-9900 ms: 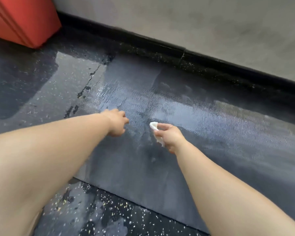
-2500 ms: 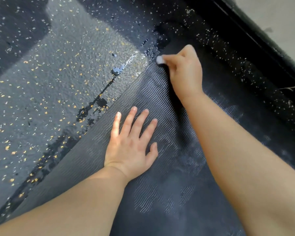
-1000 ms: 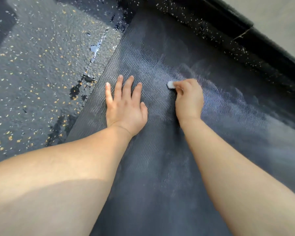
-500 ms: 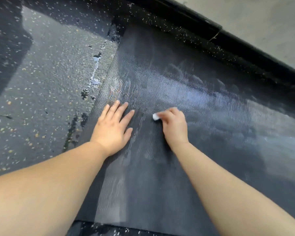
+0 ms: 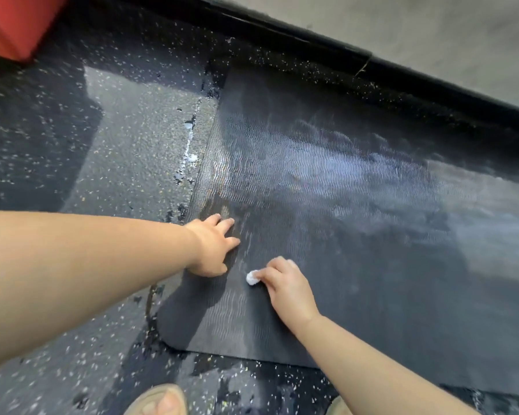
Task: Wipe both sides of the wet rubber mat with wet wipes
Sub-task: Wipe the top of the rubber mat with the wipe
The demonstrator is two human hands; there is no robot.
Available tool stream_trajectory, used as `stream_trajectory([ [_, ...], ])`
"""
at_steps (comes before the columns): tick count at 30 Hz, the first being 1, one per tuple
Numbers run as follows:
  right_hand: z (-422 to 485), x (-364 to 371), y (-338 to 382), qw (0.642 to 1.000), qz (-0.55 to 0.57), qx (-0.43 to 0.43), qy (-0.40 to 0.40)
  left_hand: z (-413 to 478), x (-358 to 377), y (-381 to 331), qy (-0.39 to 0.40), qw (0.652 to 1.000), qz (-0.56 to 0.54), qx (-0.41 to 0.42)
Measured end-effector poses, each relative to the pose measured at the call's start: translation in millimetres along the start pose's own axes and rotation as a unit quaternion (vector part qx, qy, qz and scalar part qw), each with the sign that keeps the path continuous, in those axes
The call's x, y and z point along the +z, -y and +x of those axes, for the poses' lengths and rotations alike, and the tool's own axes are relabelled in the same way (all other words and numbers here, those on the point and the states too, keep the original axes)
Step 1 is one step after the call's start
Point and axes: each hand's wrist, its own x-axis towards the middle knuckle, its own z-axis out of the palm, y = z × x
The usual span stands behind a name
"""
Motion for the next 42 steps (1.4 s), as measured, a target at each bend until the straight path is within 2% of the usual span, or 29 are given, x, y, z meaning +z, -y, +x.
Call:
stream_trajectory([
  [3, 29.6, -0.4, -2.2, 0.999, -0.002, 0.032, -0.010, 0.1, 17.7, 0.6, -0.044, 0.999, -0.022, -0.006],
  [9, 150.6, -6.2, -30.9, 0.973, -0.003, 0.177, -0.145, 4.6, 80.4, -6.3, -0.223, 0.971, -0.079, -0.042],
  [12, 181.8, -8.4, -37.7, 0.961, -0.011, 0.206, -0.185, 1.5, 93.3, -6.3, -0.257, 0.964, -0.071, -0.026],
  [14, 171.3, -3.3, -30.3, 0.969, -0.015, 0.167, -0.183, -1.1, 95.0, -3.8, -0.263, 0.962, -0.075, -0.025],
  [17, 109.5, 12.4, -10.6, 0.986, -0.026, 0.043, -0.159, -6.4, 89.0, -8.4, -0.296, 0.950, -0.096, -0.009],
  [21, 22.3, 24.6, 6.0, 0.995, -0.036, -0.054, -0.082, -10.5, 101.0, -14.0, -0.388, 0.913, -0.126, 0.003],
  [25, 39.6, 12.1, 0.9, 0.993, -0.037, -0.105, -0.038, -12.6, 113.3, -12.0, -0.391, 0.910, -0.136, 0.011],
  [28, 118.5, 2.6, -8.5, 0.995, -0.028, -0.004, -0.100, -10.6, 116.4, -10.0, -0.398, 0.909, -0.123, 0.009],
  [31, 200.7, -5.9, -20.6, 0.972, 0.000, 0.141, -0.187, -11.7, 115.8, -6.8, -0.407, 0.906, -0.113, 0.018],
  [33, 223.9, -3.0, -23.2, 0.959, -0.022, 0.197, -0.201, -12.8, 116.0, -4.1, -0.414, 0.904, -0.103, 0.024],
  [35, 214.3, 5.3, -12.7, 0.967, -0.041, 0.171, -0.186, -12.8, 115.4, -3.3, -0.419, 0.902, -0.098, 0.025],
  [39, 117.9, 25.1, 12.4, 0.992, -0.050, -0.020, -0.115, -11.7, 115.7, -4.1, -0.430, 0.897, -0.100, 0.026],
  [42, 51.4, 26.0, 17.7, 0.993, -0.041, -0.104, -0.040, -11.4, 117.8, -2.4, -0.440, 0.892, -0.095, 0.033],
])
